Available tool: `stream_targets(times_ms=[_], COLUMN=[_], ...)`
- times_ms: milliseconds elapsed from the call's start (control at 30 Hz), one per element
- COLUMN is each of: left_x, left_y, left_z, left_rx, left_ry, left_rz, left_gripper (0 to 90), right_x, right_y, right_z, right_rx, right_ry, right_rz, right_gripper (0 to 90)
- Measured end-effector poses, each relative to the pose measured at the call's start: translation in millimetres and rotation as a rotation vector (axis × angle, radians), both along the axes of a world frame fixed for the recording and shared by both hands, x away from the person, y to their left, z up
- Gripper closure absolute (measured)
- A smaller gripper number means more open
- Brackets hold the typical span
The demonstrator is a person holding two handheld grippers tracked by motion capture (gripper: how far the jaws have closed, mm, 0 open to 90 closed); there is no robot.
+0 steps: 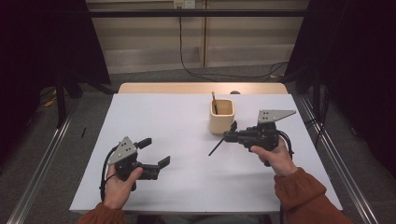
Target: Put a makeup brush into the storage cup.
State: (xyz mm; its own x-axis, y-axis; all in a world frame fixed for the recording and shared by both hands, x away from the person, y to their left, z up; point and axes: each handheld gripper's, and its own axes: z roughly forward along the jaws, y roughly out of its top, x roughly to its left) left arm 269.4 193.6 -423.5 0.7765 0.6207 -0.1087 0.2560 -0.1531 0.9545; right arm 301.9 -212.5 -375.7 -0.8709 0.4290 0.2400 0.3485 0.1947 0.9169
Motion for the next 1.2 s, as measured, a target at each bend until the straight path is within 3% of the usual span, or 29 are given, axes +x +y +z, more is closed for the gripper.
stream_targets(times_ms=[300, 500, 767, 1200], left_x=[-6.2, -5.9, -10.9, -12.9], left_y=[9.8, 16.1, 21.4, 27.4], left_z=[-4.5, -4.9, -8.7, -8.7], left_rx=[-0.009, -0.02, 0.003, -0.001], left_ry=[0.007, 0.005, 0.007, 0.008], left_rz=[-0.002, 0.025, 0.033, 0.046], left_gripper=[3.2, 3.2, 3.4, 3.6], right_x=[2.7, 6.2, 16.8, 36.7], right_y=[-13.1, -21.6, -31.9, -39.0], right_z=[9.3, 20.0, 41.2, 67.0], right_rx=[-0.011, -0.017, -0.023, -0.064], right_ry=[-0.01, -0.025, -0.041, -0.071], right_rz=[-0.049, -0.084, -0.123, -0.18], right_gripper=[85.3, 85.3, 85.3, 85.3])
